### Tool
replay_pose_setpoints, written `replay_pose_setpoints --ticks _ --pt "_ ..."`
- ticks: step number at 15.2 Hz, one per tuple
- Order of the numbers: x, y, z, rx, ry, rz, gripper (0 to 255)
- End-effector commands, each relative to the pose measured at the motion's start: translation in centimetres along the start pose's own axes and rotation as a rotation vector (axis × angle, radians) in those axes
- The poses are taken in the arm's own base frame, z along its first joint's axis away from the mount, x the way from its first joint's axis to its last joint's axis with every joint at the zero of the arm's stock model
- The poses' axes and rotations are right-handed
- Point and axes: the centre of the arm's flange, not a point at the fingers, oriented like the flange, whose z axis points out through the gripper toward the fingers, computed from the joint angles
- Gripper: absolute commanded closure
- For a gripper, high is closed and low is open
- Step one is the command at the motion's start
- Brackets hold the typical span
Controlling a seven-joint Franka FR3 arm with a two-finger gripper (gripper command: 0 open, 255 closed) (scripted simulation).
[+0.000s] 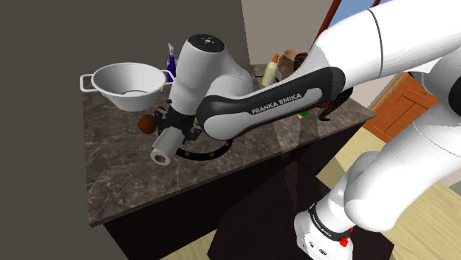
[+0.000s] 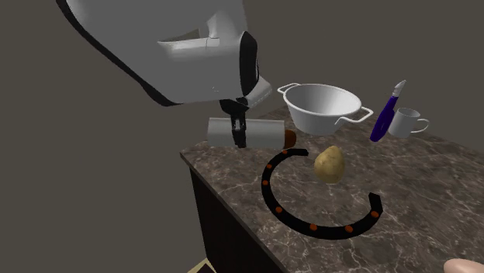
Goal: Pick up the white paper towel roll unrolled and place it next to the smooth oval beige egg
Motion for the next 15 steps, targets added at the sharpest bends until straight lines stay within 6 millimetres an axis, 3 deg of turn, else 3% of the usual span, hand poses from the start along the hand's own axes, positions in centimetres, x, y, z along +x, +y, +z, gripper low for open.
replay_pose_setpoints --ticks 1,15 --pt "2.3 0.8 0.0 0.000 0.000 -0.002 255" --pt "20.2 5.2 1.0 0.000 0.000 -0.002 255"
